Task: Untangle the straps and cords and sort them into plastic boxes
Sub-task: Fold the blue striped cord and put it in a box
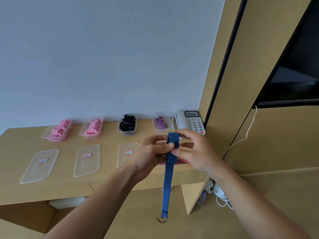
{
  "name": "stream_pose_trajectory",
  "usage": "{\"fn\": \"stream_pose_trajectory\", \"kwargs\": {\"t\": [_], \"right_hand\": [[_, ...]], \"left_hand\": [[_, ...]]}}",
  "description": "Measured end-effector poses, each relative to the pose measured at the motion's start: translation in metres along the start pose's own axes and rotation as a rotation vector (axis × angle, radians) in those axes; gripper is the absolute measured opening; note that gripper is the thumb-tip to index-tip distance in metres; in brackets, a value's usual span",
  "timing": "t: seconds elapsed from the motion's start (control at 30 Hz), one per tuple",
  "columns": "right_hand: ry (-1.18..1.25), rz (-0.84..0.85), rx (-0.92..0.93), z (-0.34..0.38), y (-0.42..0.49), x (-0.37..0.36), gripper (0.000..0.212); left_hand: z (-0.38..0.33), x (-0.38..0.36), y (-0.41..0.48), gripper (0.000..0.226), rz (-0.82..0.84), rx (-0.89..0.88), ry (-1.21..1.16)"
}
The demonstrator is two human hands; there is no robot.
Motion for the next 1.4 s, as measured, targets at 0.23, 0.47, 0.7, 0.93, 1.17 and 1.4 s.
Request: {"fn": "stream_pose_trajectory", "kwargs": {"t": [0.23, 0.47, 0.7, 0.93, 1.17, 1.4], "right_hand": [[0.125, -0.178, 0.025, 0.011, 0.004, 0.021, 0.045], [0.005, -0.312, 0.214, 0.017, -0.009, 0.017, 0.044], [-0.194, -0.452, 0.594, 0.025, -0.034, 0.002, 0.043], [-0.231, -0.353, 0.616, 0.020, -0.043, -0.011, 0.020], [-0.072, -0.327, 0.266, 0.010, -0.027, 0.011, 0.036], [0.136, 0.049, -0.052, -0.006, -0.005, 0.009, 0.036]], "left_hand": [[0.016, 0.001, -0.009, 0.056, 0.087, 0.185, 0.159], [0.013, -0.010, -0.011, 0.065, 0.050, 0.213, 0.093], [0.001, -0.013, -0.007, 0.054, -0.016, 0.190, -0.050], [-0.006, -0.009, 0.000, 0.050, -0.068, 0.124, -0.042], [-0.006, -0.015, -0.001, 0.031, -0.060, 0.002, 0.040], [-0.009, -0.019, -0.006, 0.034, -0.043, -0.013, 0.114]]}}
Point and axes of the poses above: each hand's wrist, its own y-axis towards the middle knuckle, its own x-axis out of the back of the hand, z = x × y, the point moved 6 cm from there along y, towards the middle knuckle, and after that the axes turned 10 degrees about -x, right-handed, at the moved point
